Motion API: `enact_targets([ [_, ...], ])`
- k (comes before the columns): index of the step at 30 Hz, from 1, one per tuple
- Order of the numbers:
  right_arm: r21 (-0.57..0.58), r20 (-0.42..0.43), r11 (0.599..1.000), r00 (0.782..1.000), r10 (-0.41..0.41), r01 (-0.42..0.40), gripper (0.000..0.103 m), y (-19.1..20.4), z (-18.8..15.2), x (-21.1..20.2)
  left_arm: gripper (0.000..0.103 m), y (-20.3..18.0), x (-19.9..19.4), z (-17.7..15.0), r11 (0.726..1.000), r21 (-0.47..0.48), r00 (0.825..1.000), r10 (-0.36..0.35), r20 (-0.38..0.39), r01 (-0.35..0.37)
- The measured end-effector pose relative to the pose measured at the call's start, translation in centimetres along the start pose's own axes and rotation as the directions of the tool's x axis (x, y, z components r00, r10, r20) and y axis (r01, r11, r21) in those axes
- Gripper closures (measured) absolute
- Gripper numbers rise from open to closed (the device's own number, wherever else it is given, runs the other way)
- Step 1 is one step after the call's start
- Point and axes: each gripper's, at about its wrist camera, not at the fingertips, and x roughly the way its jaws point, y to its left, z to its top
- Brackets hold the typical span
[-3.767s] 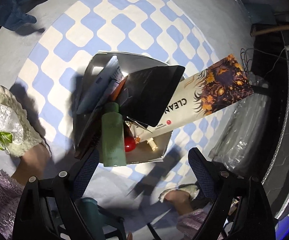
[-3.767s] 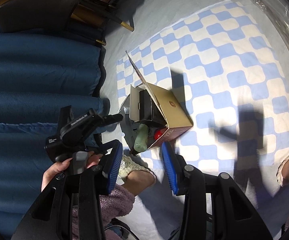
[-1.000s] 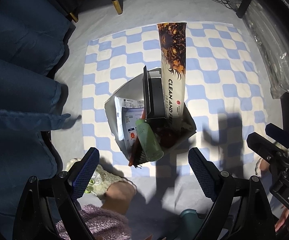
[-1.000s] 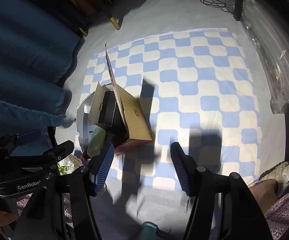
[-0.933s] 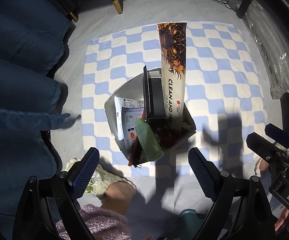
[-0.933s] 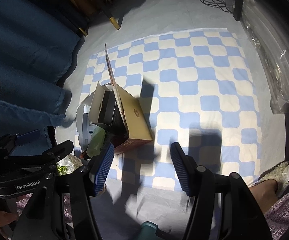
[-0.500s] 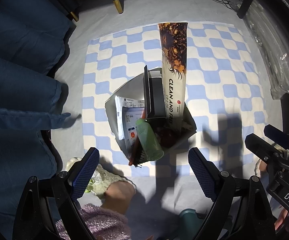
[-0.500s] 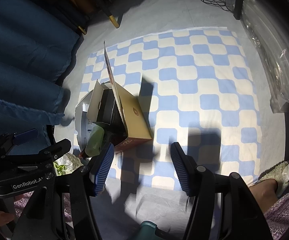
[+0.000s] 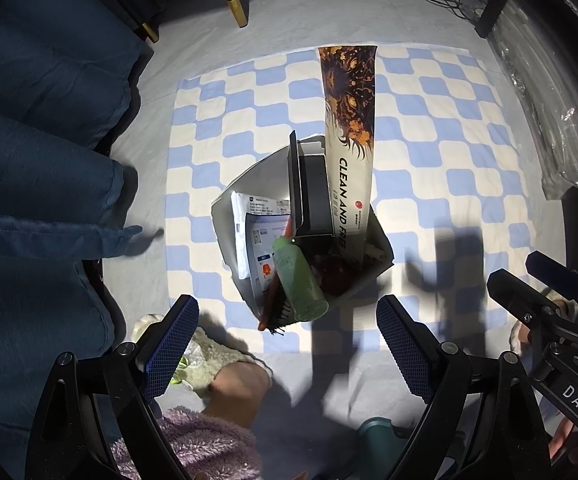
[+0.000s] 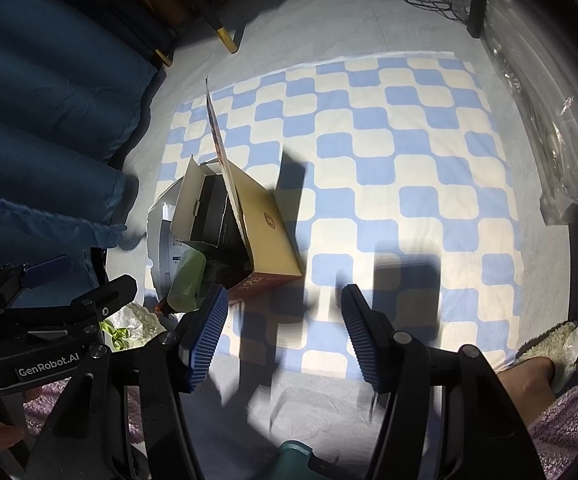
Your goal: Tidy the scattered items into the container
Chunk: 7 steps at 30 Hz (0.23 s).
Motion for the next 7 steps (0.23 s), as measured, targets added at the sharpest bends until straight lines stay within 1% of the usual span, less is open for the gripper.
enact_targets([
  [7, -0.002, -0.003, 1.000, 1.000, -0.002, 0.002, 0.043, -0.12, -0.19, 0.10, 0.013, 0.03, -0.04, -0.10, 1.000, -0.002, 1.000, 0.010, 0.004, -0.010],
])
